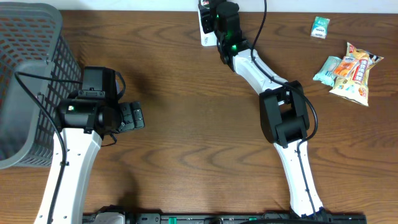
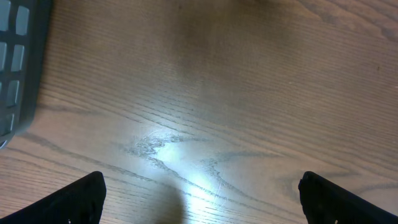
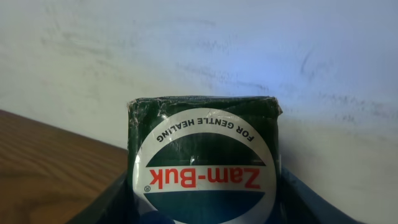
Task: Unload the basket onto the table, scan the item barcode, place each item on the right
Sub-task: 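Carry the tin to the upper right corner and release it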
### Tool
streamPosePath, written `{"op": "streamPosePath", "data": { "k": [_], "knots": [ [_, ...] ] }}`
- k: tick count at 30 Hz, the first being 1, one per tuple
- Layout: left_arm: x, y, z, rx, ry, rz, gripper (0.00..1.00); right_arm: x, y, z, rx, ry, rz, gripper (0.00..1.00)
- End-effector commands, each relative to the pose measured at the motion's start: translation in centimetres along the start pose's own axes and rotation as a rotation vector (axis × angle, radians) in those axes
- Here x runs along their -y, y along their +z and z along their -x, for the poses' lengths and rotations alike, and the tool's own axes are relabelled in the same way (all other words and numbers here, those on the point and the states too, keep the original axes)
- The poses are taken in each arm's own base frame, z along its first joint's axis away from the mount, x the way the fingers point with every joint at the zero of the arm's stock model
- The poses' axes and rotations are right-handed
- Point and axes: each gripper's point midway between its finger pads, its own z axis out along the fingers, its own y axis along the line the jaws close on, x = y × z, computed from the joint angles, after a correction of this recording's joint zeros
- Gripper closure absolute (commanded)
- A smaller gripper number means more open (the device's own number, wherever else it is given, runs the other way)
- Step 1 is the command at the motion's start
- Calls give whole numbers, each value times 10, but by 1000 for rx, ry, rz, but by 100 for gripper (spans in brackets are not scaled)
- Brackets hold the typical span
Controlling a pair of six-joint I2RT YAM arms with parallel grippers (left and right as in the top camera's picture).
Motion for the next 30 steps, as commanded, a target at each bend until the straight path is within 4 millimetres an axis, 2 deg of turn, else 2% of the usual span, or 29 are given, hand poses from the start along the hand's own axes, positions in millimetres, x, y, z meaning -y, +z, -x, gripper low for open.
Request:
{"op": "streamPosePath", "data": {
  "k": [1, 6, 11, 15, 17, 21, 22, 25, 30],
  "knots": [
    [-1, 2, -2, -8, -5, 7, 2, 3, -2, 13, 28, 2, -10, 67],
    [-1, 2, -2, -8, -5, 7, 3, 10, -10, 37, 57, 10, -23, 66],
    [-1, 2, -2, -9, -5, 7, 2, 47, -30, 72, 59, 55, -114, 66],
    [-1, 2, -2, -9, -5, 7, 2, 91, -58, 95, -1, 62, -199, 65],
    [-1, 2, -2, -8, -5, 7, 2, 116, -73, 96, -59, 68, -237, 64],
    [-1, 2, -2, -8, -5, 7, 3, 178, -114, 78, -231, 89, -336, 63],
    [-1, 2, -2, -8, -5, 7, 2, 199, -128, 67, -295, 100, -367, 63],
    [-1, 2, -2, -8, -5, 7, 2, 241, -163, 33, -464, 110, -429, 64],
    [-1, 2, -2, -8, -5, 7, 3, 300, -217, -25, -699, 179, -526, 61]
  ]
}}
